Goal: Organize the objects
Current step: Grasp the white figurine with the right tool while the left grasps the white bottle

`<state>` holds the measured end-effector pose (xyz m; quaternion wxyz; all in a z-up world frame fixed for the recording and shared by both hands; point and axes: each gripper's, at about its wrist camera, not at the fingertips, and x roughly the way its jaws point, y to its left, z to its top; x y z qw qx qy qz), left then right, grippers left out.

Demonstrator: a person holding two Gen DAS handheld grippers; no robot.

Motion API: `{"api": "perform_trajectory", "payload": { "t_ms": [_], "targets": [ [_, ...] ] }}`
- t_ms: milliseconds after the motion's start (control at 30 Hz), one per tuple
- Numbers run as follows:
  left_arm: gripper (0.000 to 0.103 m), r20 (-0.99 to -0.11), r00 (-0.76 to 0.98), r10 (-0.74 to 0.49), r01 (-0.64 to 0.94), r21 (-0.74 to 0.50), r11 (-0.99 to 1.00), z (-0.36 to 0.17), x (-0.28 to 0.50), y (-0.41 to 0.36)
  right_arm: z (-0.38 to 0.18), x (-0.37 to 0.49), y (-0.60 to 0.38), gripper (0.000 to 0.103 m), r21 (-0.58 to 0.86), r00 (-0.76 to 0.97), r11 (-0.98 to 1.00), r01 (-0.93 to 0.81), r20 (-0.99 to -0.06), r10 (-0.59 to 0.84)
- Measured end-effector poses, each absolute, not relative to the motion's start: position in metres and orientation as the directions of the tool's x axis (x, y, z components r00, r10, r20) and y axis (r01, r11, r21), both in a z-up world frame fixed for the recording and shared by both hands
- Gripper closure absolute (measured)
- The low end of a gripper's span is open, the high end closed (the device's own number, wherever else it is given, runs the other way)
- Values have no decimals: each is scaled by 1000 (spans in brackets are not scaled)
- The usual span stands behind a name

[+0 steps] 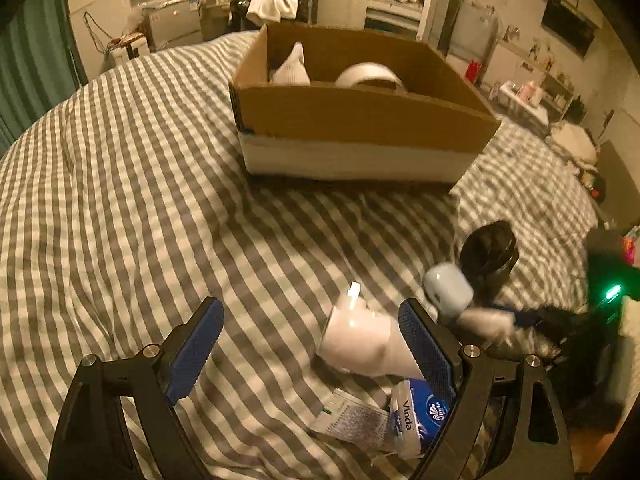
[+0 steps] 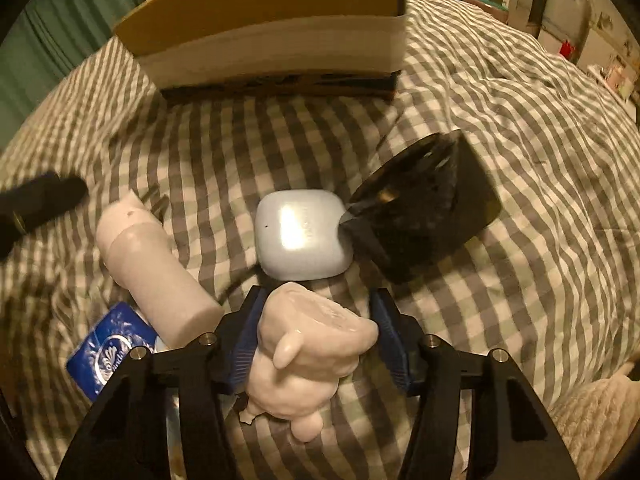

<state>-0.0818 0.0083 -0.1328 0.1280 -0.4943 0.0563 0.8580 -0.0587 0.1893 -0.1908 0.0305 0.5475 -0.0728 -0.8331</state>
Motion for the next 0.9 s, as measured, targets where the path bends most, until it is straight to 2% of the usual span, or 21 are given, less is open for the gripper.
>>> {"api": "perform_trajectory", "payload": {
  "t_ms": [200, 300, 500, 567, 700, 800, 900],
  "targets": [
    [11, -898, -404, 174, -289, -56, -956, -150, -80, 22, -162, -57, 209, 49, 96, -485, -994, -58, -873, -56],
    [11, -919, -359, 166, -314, -49, -948, -162, -80, 32, -159, -56, 217, 49, 136, -488, -988, -66, -869, -87],
    [11, -931, -240, 276, -305, -198, -932, -183, -87, 40, -165, -60, 217, 49, 176, -484, -982, -67, -867, -123],
    [12, -935, -241, 260, -303, -182, -935, -187, -88, 47, -166, -62, 221, 49, 170, -485, -983, -72, -867, -114],
    [25, -934, -281, 221, -329, -123, -936, -186, -89, 57, -168, -64, 225, 49, 177, -486, -980, -85, -867, -114],
    [39, -926, -295, 237, -327, -136, -935, -180, -89, 56, -165, -63, 223, 49, 166, -495, -983, -81, -862, -105],
    [46, -914, -303, 270, -320, -170, -932, -173, -88, 51, -162, -62, 222, 49, 158, -507, -984, -78, -857, -98]
  ]
}}
